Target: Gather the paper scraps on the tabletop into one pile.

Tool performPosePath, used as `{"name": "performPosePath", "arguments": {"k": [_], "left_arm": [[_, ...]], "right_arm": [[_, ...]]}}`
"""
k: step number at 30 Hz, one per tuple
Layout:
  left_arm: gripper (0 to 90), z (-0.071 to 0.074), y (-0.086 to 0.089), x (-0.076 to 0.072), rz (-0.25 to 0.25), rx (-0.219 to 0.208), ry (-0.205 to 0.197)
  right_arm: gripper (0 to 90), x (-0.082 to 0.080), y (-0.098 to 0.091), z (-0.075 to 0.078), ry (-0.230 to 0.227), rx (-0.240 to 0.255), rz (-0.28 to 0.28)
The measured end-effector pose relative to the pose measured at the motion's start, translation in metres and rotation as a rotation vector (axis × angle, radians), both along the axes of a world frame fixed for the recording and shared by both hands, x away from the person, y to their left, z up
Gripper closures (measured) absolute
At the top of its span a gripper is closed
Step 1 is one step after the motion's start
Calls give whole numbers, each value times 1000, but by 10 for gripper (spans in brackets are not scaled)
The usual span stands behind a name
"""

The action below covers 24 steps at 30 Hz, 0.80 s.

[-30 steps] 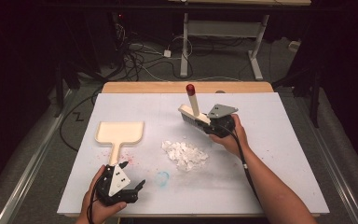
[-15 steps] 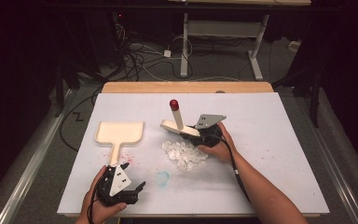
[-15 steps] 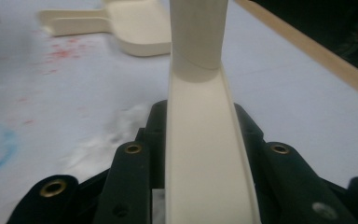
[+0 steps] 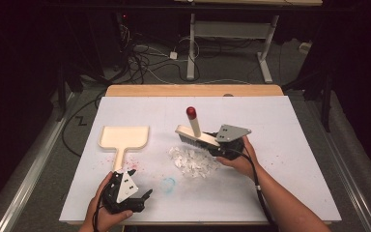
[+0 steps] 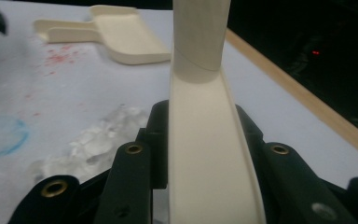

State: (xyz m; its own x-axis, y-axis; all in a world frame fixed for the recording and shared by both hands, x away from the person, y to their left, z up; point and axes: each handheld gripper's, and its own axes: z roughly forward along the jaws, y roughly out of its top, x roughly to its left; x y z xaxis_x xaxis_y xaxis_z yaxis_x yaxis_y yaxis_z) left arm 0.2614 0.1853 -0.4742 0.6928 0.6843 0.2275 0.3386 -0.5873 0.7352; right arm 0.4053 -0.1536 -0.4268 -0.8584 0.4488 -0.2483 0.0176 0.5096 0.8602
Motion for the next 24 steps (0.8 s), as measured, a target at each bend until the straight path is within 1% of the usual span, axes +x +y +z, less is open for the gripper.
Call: {"name": "performPosePath", "arguments": {"k": [2, 3, 5, 6, 7, 8, 10, 11, 12, 13, 14, 15, 16, 17, 19, 21, 24], "left_arm": [[169, 0, -1, -1, -2, 2, -1], [169, 0, -1, -1, -4, 5, -1], [169, 0, -2, -1, -3, 3, -1], [169, 0, -2, -1, -1, 3, -2], [169, 0, -2, -1, -2, 2, -3], [169, 1, -3, -2, -5, 1, -3], [169, 1, -4, -3, -11, 5, -5], [169, 1, -4, -3, -15, 11, -7], [169, 1, -5, -3, -17, 9, -7], [169, 1, -5, -3, -21, 9, -9], [169, 1, -6, -3, -21, 11, -10], [169, 2, -6, -3, -24, 13, -11], [169, 2, -6, -3, -25, 9, -14], [169, 3, -6, -3, -27, 10, -15], [169, 4, -6, -3, -27, 8, -19], [169, 4, -5, -2, -27, 5, -19], [169, 3, -5, -2, -27, 4, -18]], "right_arm": [[677, -4, -9, 6, -5, 12, -88], [676, -7, -15, 9, -5, 12, -121], [677, -16, -26, 13, -6, 17, -210], [677, -21, -31, 14, 2, 19, -245], [677, -27, -35, 14, -3, 16, -289], [677, -33, -38, 12, -9, 0, -347], [677, -44, -42, 5, 7, -22, -426], [677, -50, -43, 0, 10, -29, -475], [677, -54, -44, -5, 26, -29, -513], [677, -58, -44, -10, 46, -17, -531], [678, -63, -43, -15, 49, 8, -559], [678, -66, -41, -18, 45, 19, -585], [677, -69, -36, -20, 58, 29, -591], [678, -72, -31, -22, 61, 44, -592], [676, -75, -17, -26, 56, 46, -597], [674, -75, -3, -31, 37, 43, -610], [671, -73, 16, -36, 36, 56, -629]]}}
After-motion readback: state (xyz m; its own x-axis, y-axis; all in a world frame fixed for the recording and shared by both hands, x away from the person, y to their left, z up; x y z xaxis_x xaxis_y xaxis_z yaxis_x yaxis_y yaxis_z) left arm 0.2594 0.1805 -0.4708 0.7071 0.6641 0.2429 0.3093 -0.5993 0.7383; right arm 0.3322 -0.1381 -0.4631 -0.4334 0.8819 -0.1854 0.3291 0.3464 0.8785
